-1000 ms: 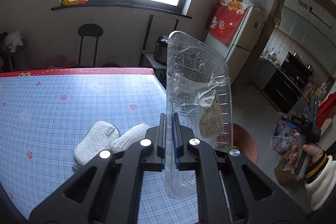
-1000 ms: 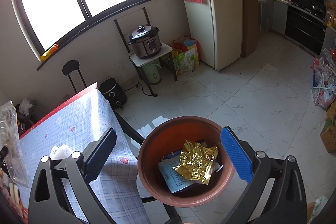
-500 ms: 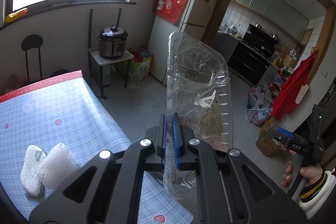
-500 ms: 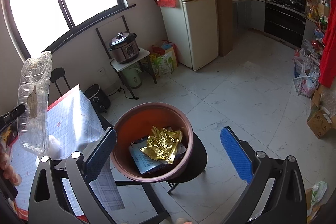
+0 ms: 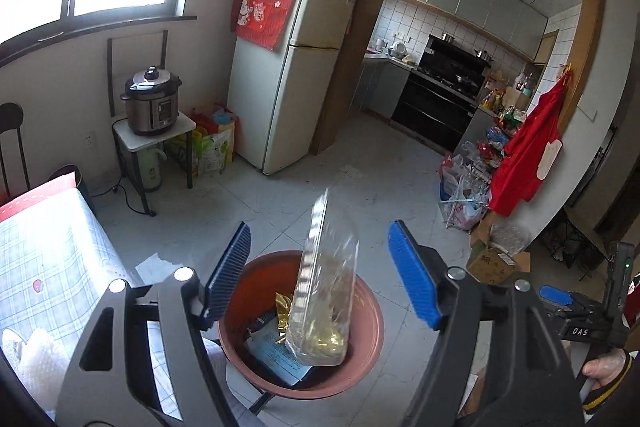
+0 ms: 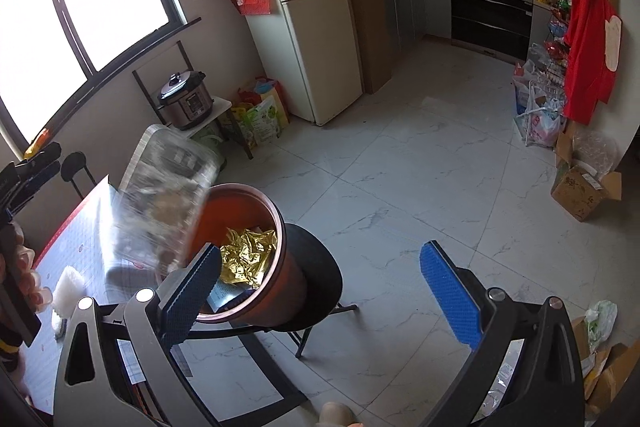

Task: Collect trash
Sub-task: 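Open the left gripper over the bin to drop the clear tray, then move both open grippers back toward the sponge and foam net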

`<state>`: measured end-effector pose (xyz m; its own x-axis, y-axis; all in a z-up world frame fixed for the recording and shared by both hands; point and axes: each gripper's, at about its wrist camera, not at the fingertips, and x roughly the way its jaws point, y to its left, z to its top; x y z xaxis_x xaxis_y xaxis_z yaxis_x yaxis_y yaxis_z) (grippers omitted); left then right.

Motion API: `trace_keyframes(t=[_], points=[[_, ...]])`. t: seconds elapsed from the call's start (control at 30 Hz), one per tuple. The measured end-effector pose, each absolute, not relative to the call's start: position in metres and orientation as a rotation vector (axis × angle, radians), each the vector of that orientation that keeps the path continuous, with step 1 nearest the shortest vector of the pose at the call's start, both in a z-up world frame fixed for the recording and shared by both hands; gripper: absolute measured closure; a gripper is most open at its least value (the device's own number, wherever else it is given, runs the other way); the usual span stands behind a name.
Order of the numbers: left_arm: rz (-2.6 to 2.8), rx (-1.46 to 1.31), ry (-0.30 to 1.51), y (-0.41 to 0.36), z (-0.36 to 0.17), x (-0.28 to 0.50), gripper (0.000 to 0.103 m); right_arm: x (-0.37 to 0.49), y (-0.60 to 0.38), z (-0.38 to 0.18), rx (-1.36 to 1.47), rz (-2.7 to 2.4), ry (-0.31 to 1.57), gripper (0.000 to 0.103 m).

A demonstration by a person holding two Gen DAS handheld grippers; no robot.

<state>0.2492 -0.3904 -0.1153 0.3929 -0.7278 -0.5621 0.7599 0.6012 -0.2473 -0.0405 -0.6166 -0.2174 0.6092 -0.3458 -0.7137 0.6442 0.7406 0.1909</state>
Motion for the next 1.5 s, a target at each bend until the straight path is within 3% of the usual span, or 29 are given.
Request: trace_keyframes(t=[0.33, 0.8, 1.07, 1.5], points=[[-0.797, 0.067, 0.653, -0.308, -0.097, 0.251, 0.007, -0.018, -0.592, -0.204, 0.456, -0.539, 0.662, 0.005], [-0.394, -0.095, 0.648, -0.058, -0.076, 0.276, 0.006, 0.062, -0.485, -0.181, 0.366, -0.331, 0.678, 0.005], [-0.228, -0.114, 0.729, 0.060, -0.113, 0.280, 0.006, 0.109, -0.421, -0.188, 0.356, -0.229, 0.738, 0.005], [-0.096, -0.183, 0.762, 0.181, -0.159, 0.274, 0.006, 0.223, -0.273, -0.249, 0.426, -0.057, 0.887, 0.005]])
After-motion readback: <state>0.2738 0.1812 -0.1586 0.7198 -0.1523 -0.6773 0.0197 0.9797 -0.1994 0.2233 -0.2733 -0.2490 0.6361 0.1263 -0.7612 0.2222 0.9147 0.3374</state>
